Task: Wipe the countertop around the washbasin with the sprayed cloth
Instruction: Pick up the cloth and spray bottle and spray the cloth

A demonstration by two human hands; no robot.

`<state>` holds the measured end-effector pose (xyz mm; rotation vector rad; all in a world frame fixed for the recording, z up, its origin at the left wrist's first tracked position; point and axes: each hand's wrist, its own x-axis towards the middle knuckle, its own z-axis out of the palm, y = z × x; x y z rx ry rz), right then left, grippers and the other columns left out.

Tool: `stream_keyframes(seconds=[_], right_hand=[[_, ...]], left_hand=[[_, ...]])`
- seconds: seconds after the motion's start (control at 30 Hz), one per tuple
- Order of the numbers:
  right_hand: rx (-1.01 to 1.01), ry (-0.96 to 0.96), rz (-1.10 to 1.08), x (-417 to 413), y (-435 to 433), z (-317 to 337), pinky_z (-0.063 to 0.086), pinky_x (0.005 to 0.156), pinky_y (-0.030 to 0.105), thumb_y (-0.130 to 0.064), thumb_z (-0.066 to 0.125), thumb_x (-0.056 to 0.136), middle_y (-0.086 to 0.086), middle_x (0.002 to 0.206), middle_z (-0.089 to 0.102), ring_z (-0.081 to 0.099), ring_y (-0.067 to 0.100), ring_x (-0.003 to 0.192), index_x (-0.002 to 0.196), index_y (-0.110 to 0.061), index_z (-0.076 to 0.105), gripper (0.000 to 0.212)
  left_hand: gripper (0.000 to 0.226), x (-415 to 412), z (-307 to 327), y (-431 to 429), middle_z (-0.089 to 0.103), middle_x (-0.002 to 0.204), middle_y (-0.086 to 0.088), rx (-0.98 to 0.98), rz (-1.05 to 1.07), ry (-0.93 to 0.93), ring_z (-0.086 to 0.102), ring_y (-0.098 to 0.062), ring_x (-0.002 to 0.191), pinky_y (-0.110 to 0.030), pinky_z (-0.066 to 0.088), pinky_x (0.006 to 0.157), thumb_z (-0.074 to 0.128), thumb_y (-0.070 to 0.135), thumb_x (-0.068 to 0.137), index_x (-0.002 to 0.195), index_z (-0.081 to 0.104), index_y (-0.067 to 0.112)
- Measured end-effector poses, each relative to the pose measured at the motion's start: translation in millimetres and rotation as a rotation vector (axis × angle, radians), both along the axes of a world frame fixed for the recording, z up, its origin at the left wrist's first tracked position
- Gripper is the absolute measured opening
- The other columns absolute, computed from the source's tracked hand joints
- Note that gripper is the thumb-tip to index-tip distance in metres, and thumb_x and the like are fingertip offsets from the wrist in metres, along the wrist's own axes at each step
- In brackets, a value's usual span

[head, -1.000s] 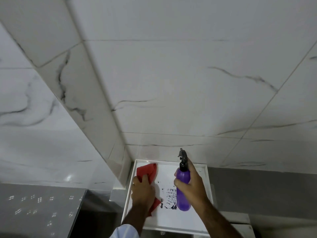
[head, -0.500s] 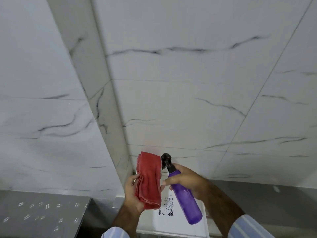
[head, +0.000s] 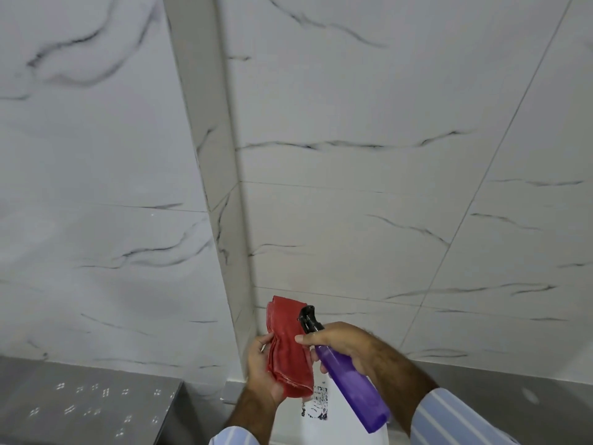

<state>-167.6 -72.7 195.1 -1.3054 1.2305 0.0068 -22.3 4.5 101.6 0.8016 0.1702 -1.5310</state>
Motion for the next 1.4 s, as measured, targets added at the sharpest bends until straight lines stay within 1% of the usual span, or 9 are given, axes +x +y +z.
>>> stream_keyframes(seconds=[0.1, 0.3, 0.47, 0.6, 0.73, 1.0, 1.23, 1.33, 1.4], right_hand=[[0.004, 0.009, 0.007, 3, 2, -1, 0.056, 0.05, 0.022, -0.041, 0.095, 0.068, 0.004, 0.074, 0.078, 0.07, 0.016, 0.053, 0.102, -0.006, 0.079, 0.051], [-0.022, 0.052, -0.006, 3, 1, -12, 0.055, 0.048, 0.022, -0.037, 0.093, 0.073, -0.001, 0.062, 0.076, 0.069, 0.015, 0.049, 0.087, -0.01, 0.076, 0.035], [-0.042, 0.092, -0.004, 1, -1, -17, 0.056, 0.049, 0.022, -0.038, 0.094, 0.072, 0.004, 0.075, 0.076, 0.07, 0.015, 0.05, 0.095, -0.009, 0.077, 0.041], [-0.043, 0.074, 0.001, 2, -4, -16, 0.057, 0.051, 0.024, -0.041, 0.095, 0.07, 0.006, 0.08, 0.076, 0.07, 0.017, 0.053, 0.101, -0.01, 0.075, 0.048], [-0.067, 0.076, -0.01, 4, -6, -14, 0.056, 0.05, 0.023, -0.038, 0.095, 0.069, 0.003, 0.072, 0.076, 0.07, 0.016, 0.051, 0.088, -0.011, 0.077, 0.038], [-0.104, -0.072, -0.039, 9, -6, -25, 0.052, 0.046, 0.019, -0.03, 0.092, 0.075, -0.003, 0.06, 0.075, 0.068, 0.013, 0.047, 0.086, -0.014, 0.078, 0.024], [-0.233, -0.283, -0.189, 5, -8, -61, 0.057, 0.065, 0.028, -0.042, 0.09, 0.077, -0.002, 0.075, 0.075, 0.069, 0.012, 0.061, 0.099, -0.017, 0.076, 0.036], [-0.278, -0.329, -0.258, 4, -10, -86, 0.06, 0.078, 0.032, -0.043, 0.086, 0.082, -0.004, 0.096, 0.079, 0.074, 0.016, 0.082, 0.11, -0.028, 0.073, 0.034], [-0.302, -0.326, -0.309, 7, -13, -106, 0.056, 0.078, 0.029, -0.04, 0.082, 0.088, -0.005, 0.1, 0.078, 0.073, 0.016, 0.094, 0.104, -0.027, 0.074, 0.022]], left_hand=[[0.07, 0, -3, 1, 0.075, 0.105, -0.029, 0.003, 0.023, -0.006, 0.075, -0.043, 0.085, -0.05, 0.061, 0.081, 0.059, 0.037, 0.083, 0.139, 0.062, -0.004], [0.058, -1, -6, 3, 0.076, 0.106, -0.03, 0.008, 0.048, -0.011, 0.077, -0.044, 0.086, -0.052, 0.061, 0.085, 0.063, 0.035, 0.077, 0.119, 0.075, -0.004], [0.049, 3, -8, 1, 0.077, 0.094, -0.029, 0.001, 0.09, 0.023, 0.077, -0.042, 0.077, -0.049, 0.062, 0.079, 0.058, 0.034, 0.082, 0.101, 0.078, -0.006], [0.051, 5, -7, 4, 0.076, 0.094, -0.028, 0.008, 0.093, 0.026, 0.073, -0.041, 0.078, -0.047, 0.059, 0.079, 0.058, 0.033, 0.083, 0.118, 0.069, -0.002], [0.054, 5, -3, 5, 0.076, 0.094, -0.028, 0.008, 0.091, 0.023, 0.072, -0.042, 0.079, -0.048, 0.057, 0.081, 0.059, 0.032, 0.083, 0.125, 0.067, -0.001], [0.067, 6, 5, 6, 0.075, 0.095, -0.028, 0.03, 0.096, 0.025, 0.073, -0.042, 0.08, -0.048, 0.06, 0.078, 0.057, 0.032, 0.084, 0.141, 0.058, -0.003], [0.075, 12, -4, 16, 0.07, 0.118, -0.031, 0.047, 0.086, 0.087, 0.069, -0.045, 0.097, -0.053, 0.055, 0.092, 0.062, 0.031, 0.08, 0.148, 0.054, -0.001], [0.077, 16, -13, 20, 0.066, 0.126, -0.032, 0.049, 0.063, 0.101, 0.068, -0.046, 0.099, -0.053, 0.055, 0.093, 0.061, 0.031, 0.08, 0.15, 0.052, -0.001], [0.079, 19, -20, 21, 0.064, 0.13, -0.031, 0.052, 0.04, 0.112, 0.068, -0.045, 0.1, -0.052, 0.055, 0.093, 0.061, 0.031, 0.079, 0.15, 0.051, -0.002]])
